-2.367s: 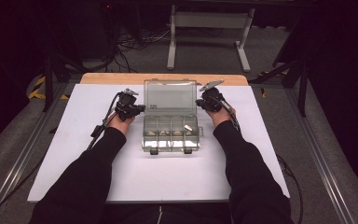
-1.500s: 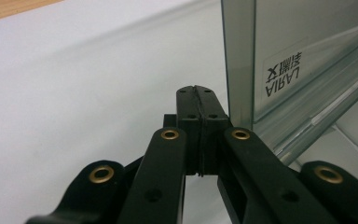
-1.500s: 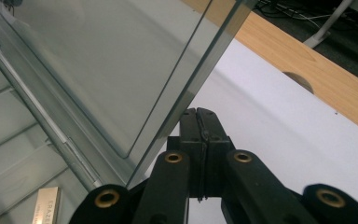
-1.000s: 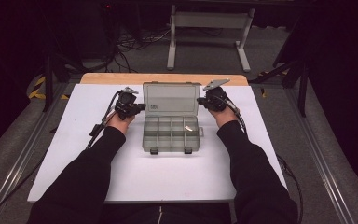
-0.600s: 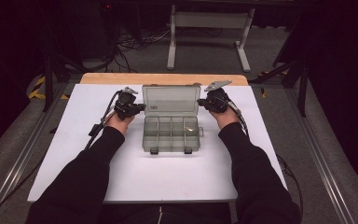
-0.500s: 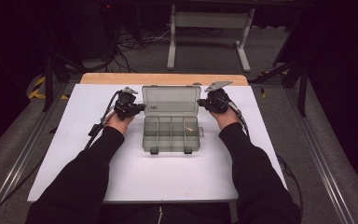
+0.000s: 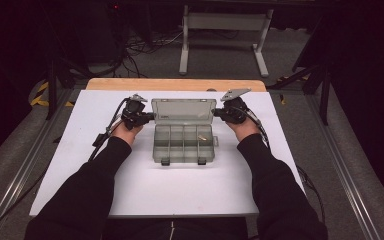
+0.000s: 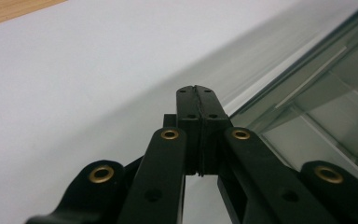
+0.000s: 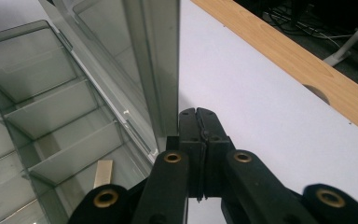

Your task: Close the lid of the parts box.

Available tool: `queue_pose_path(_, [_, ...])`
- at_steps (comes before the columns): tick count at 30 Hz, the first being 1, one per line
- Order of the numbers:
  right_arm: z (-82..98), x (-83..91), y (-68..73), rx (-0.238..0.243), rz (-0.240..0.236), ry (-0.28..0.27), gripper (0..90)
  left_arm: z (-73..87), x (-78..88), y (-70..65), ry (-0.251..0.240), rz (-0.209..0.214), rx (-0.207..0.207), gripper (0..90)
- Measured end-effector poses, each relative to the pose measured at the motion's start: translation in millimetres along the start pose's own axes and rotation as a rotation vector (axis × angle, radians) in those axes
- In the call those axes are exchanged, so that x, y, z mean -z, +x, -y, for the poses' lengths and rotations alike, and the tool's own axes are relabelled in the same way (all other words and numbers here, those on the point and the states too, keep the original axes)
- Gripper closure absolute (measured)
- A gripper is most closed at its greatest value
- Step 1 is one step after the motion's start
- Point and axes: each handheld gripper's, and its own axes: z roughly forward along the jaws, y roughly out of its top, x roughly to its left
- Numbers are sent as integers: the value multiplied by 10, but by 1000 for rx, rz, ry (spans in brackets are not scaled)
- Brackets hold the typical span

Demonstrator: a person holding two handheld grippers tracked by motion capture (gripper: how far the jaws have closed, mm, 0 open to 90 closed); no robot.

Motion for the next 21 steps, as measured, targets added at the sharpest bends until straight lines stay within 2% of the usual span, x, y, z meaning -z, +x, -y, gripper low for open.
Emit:
queue_pose_path(15, [36,101,86,25,-33,-6,899,15,50,-31,26,14,-25,898])
queue_pose_path(21, [76,113,129,32,-48,4,899,24,60,-53,45,12,-49,899])
